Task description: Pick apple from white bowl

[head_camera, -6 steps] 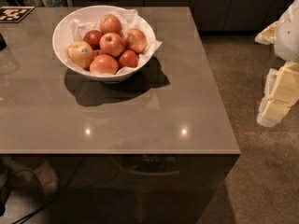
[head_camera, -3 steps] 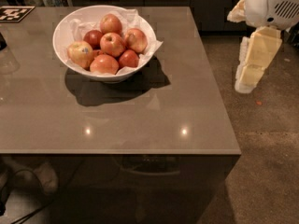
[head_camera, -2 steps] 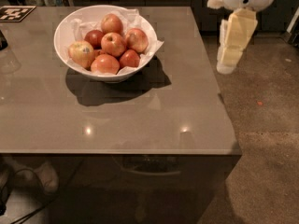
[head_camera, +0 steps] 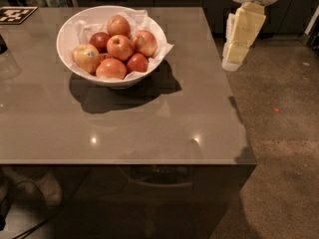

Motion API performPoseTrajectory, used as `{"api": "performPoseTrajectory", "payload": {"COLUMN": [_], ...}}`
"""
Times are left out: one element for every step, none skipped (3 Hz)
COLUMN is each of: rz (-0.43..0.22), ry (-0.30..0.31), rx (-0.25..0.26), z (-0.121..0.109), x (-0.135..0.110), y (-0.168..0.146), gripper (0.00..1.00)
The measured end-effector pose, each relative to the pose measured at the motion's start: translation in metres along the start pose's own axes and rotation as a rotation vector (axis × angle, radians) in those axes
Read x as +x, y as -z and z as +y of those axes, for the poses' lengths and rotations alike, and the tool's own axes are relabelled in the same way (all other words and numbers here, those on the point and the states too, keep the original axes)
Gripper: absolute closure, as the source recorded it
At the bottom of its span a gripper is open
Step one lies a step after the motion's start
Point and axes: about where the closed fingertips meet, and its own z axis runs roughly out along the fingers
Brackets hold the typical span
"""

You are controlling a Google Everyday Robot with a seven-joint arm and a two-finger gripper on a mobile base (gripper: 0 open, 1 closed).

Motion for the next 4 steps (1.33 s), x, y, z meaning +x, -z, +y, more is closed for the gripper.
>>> {"api": "performPoseTrajectory", "payload": {"rz": [-0.042,-0.096,-0.097,-0.156], "ry": [0.047,0.12,0.121,0.165], "rx": [0.034,0.007,0.007,-0.007], "z": [-0.028,-0.052,-0.053,-0.057], "x": [-0.029,-0.082,-0.082,-0.11], "y": [-0.014,-0.056,-0.056,-0.07], "gripper": [0.0,0.0,0.0,0.0]}}
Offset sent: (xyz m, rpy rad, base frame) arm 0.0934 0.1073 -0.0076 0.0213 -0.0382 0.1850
